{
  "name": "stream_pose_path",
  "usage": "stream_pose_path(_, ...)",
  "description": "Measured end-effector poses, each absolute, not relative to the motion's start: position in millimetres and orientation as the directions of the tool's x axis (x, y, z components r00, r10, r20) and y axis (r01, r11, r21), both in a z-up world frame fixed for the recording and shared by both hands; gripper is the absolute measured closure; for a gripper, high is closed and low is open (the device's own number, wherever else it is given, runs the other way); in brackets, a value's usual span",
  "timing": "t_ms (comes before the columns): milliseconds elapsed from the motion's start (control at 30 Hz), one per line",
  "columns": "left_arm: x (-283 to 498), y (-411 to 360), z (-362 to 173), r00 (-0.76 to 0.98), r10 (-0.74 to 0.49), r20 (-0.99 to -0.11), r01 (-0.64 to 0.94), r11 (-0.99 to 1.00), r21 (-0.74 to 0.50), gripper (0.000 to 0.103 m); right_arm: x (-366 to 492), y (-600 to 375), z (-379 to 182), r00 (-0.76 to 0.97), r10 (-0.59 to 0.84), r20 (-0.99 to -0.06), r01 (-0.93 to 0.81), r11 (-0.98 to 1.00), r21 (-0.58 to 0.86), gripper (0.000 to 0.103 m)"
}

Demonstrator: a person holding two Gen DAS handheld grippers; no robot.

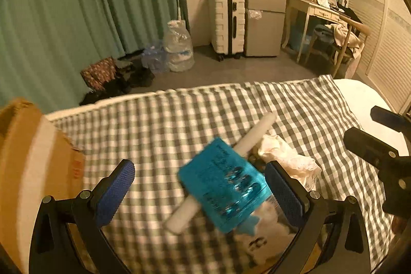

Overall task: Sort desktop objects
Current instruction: 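Grasp the blue blister pack with the left tool while the right grasps the white lace cloth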

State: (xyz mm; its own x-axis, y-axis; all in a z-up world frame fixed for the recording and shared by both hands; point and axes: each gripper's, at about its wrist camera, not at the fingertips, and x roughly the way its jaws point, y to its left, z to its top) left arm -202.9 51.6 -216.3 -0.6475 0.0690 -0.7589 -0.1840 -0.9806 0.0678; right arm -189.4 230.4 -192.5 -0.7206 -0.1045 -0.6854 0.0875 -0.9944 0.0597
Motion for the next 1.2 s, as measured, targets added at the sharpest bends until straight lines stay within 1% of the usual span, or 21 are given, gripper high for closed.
stream_pose_path(67, -208.2, 55.7, -227.6, -0.629, 0.069, -0.775, -0.194, -0.979, 0.07, 0.0, -193.7, 231.8, -198.4, -0.713, -0.123, -0.69, 0.096, -0.992, 0.078, 0.011)
stream_pose_path(167, -213.7, 56.3, -244.3, -0.604, 0.029, -0.797, -0.187, -0.977, 0.107, 0.0, -199.5, 232.7, -208.4, -0.701, -0.135, -0.701, 0.103, -0.991, 0.089, 0.014)
stream_pose_path(300, -211.8, 35.7, -255.8, -0.587, 0.046, -0.808, -0.167, -0.984, 0.065, 0.0, -205.8, 226.3, -224.1, -0.675, -0.152, -0.722, 0.124, -0.988, 0.092, 0.018)
stream_pose_path(533, -210.6, 8.4, -263.3, -0.575, 0.065, -0.815, -0.142, -0.99, 0.021, 0.0, -207.8, 191.2, -244.3, -0.623, -0.178, -0.762, 0.21, -0.976, 0.056, 0.032)
stream_pose_path(600, -210.0, 10.1, -262.2, -0.571, 0.092, -0.815, -0.157, -0.988, -0.001, 0.0, -208.6, 185.2, -246.4, -0.617, -0.171, -0.768, 0.225, -0.974, 0.036, 0.037)
stream_pose_path(667, -210.2, 14.6, -261.6, -0.575, 0.116, -0.81, -0.175, -0.984, -0.017, 0.0, -207.6, 179.2, -248.2, -0.608, -0.153, -0.779, 0.234, -0.972, 0.008, 0.053)
stream_pose_path(700, -211.7, 16.5, -262.4, -0.572, 0.124, -0.811, -0.181, -0.983, -0.023, 0.0, -206.9, 177.7, -249.2, -0.603, -0.15, -0.783, 0.237, -0.971, 0.003, 0.057)
stream_pose_path(767, -216.8, 20.8, -266.5, -0.564, 0.128, -0.816, -0.187, -0.982, -0.025, 0.0, -207.1, 177.2, -251.6, -0.59, -0.154, -0.793, 0.245, -0.97, 0.006, 0.068)
stream_pose_path(800, -218.9, 21.1, -268.2, -0.56, 0.135, -0.818, -0.187, -0.982, -0.034, 0.0, -206.3, 177.0, -252.1, -0.587, -0.156, -0.794, 0.247, -0.969, 0.007, 0.07)
stream_pose_path(833, -219.9, 20.4, -268.5, -0.561, 0.15, -0.814, -0.185, -0.981, -0.053, 0.006, -205.3, 177.4, -252.2, -0.587, -0.158, -0.794, 0.248, -0.969, 0.01, 0.075)
stream_pose_path(867, -220.7, 19.1, -267.8, -0.564, 0.162, -0.809, -0.177, -0.981, -0.073, 0.013, -205.5, 178.2, -251.6, -0.586, -0.162, -0.794, 0.248, -0.969, 0.015, 0.081)
stream_pose_path(900, -221.7, 16.7, -267.5, -0.562, 0.175, -0.809, -0.173, -0.981, -0.092, 0.031, -204.8, 178.7, -251.8, -0.585, -0.166, -0.794, 0.249, -0.968, 0.019, 0.085)
stream_pose_path(933, -222.5, 14.8, -267.7, -0.555, 0.192, -0.809, -0.181, -0.978, -0.108, 0.048, -206.0, 180.3, -251.5, -0.582, -0.169, -0.795, 0.248, -0.968, 0.023, 0.092)
stream_pose_path(967, -220.8, 13.6, -266.7, -0.557, 0.205, -0.805, -0.193, -0.975, -0.114, 0.059, -206.7, 181.3, -252.0, -0.581, -0.17, -0.796, 0.248, -0.968, 0.026, 0.097)
stream_pose_path(1000, -219.2, 13.6, -264.0, -0.568, 0.208, -0.796, -0.203, -0.973, -0.109, 0.067, -207.8, 182.1, -252.7, -0.577, -0.174, -0.798, 0.248, -0.968, 0.031, 0.097)
stream_pose_path(1100, -213.2, 12.3, -254.0, -0.599, 0.233, -0.766, -0.231, -0.966, -0.113, 0.079, -207.0, 183.8, -254.9, -0.571, -0.189, -0.799, 0.253, -0.966, 0.048, 0.098)
stream_pose_path(1167, -213.2, 12.3, -249.4, -0.61, 0.235, -0.756, -0.236, -0.965, -0.11, 0.084, -206.7, 183.9, -254.4, -0.574, -0.193, -0.796, 0.25, -0.967, 0.055, 0.098)
stream_pose_path(1200, -213.1, 13.1, -247.0, -0.614, 0.237, -0.752, -0.241, -0.965, -0.108, 0.088, -206.5, 184.2, -253.7, -0.574, -0.197, -0.795, 0.25, -0.967, 0.059, 0.099)
